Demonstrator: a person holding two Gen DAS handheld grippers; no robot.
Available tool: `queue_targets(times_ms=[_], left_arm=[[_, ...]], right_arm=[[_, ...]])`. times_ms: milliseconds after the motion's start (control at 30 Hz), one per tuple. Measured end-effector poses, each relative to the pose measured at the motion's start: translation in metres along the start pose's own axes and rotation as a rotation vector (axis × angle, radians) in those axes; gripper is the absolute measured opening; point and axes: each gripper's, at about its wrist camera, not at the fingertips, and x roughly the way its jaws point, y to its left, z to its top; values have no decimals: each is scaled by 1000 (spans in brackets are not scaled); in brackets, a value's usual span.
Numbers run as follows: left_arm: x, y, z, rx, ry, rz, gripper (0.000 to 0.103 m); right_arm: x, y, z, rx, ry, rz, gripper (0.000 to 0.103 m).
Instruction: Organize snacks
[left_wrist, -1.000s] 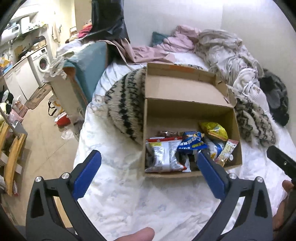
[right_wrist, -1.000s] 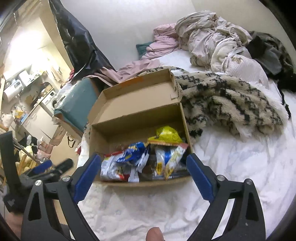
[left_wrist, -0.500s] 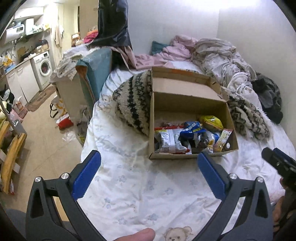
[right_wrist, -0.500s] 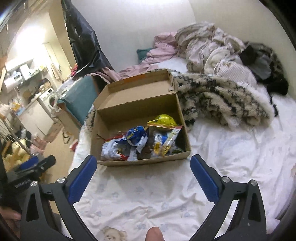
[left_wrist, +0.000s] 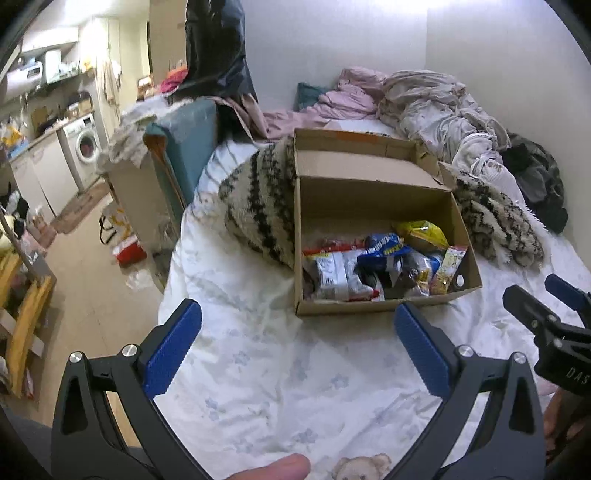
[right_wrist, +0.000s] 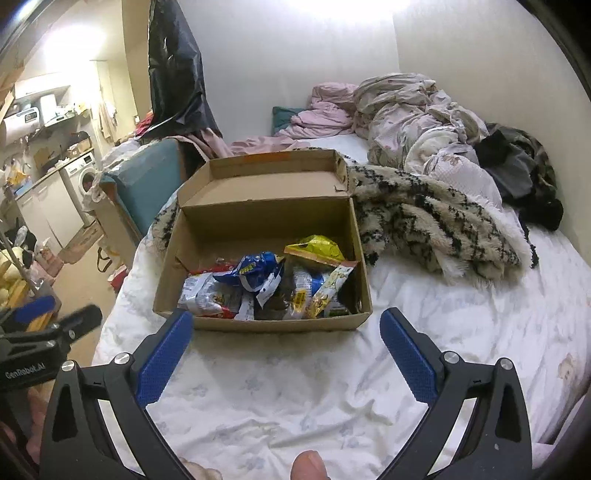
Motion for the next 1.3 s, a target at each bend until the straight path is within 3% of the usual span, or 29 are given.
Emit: queue_targets(times_ms=[1300], left_arm=[[1, -2, -3, -6, 14, -29, 103]], right_arm=[[1, -1, 1, -5, 3, -4, 103]])
